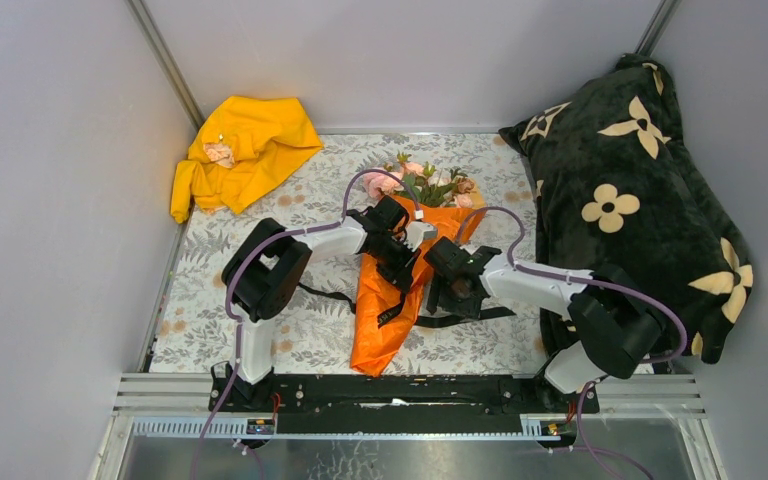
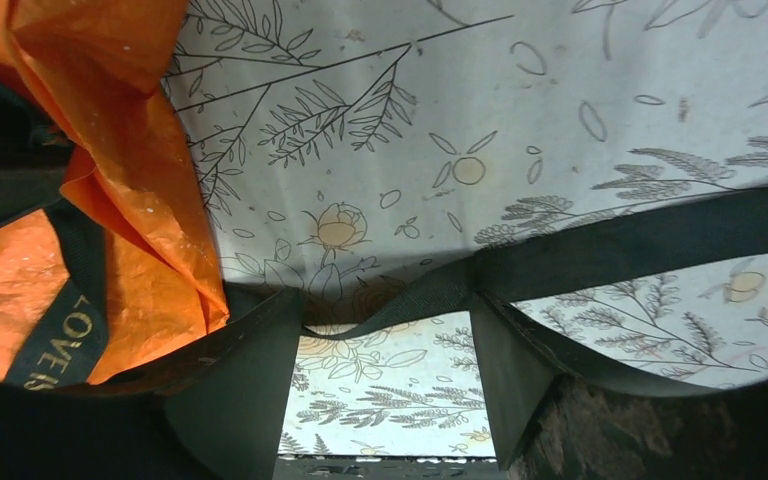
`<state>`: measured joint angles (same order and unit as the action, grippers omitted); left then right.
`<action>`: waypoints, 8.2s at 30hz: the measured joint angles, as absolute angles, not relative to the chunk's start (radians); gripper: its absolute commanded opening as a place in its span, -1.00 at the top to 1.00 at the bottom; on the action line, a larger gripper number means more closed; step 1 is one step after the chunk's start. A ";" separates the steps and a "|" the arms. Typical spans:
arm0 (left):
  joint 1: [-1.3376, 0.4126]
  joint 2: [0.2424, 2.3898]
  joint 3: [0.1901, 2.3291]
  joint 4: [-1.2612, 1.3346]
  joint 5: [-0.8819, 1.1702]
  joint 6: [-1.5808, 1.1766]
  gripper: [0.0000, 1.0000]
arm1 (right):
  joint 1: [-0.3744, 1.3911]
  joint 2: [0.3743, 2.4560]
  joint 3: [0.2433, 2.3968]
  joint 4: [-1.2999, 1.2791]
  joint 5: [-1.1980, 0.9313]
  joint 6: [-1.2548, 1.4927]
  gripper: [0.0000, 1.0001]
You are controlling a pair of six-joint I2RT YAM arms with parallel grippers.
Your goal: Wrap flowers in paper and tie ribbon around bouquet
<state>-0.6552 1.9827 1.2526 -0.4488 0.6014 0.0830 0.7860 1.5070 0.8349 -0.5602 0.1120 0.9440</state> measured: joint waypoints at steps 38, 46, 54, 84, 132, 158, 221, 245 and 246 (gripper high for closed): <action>-0.655 1.968 1.248 -0.450 0.575 0.084 1.00 | 0.118 1.074 1.390 -0.697 0.601 0.468 1.00; -0.655 1.954 1.244 -0.453 0.570 0.104 1.00 | 0.336 1.232 1.419 -0.566 0.308 0.434 1.00; -0.655 1.847 1.185 -0.460 0.557 0.217 1.00 | 0.450 1.532 1.313 -0.344 -0.135 0.461 1.00; -0.965 1.617 1.428 -0.778 0.682 0.632 1.00 | 0.502 1.990 1.298 0.003 -0.630 0.492 0.42; -0.451 1.951 1.325 -0.221 0.778 0.259 1.00 | 0.395 1.768 0.986 0.204 -0.548 0.624 0.06; -0.451 1.964 1.358 -0.224 0.776 0.244 1.00 | 0.408 1.768 0.984 0.207 -0.627 0.518 0.39; -0.385 1.807 1.057 0.031 0.869 0.064 0.29 | 0.441 1.817 0.980 0.297 -0.720 0.792 0.64; -0.467 1.854 1.073 0.048 0.818 0.066 0.14 | 0.441 1.775 0.982 0.057 -0.509 0.674 0.86; -0.473 1.855 1.077 0.047 0.808 0.067 0.14 | 0.441 1.774 0.982 0.052 -0.506 0.672 0.91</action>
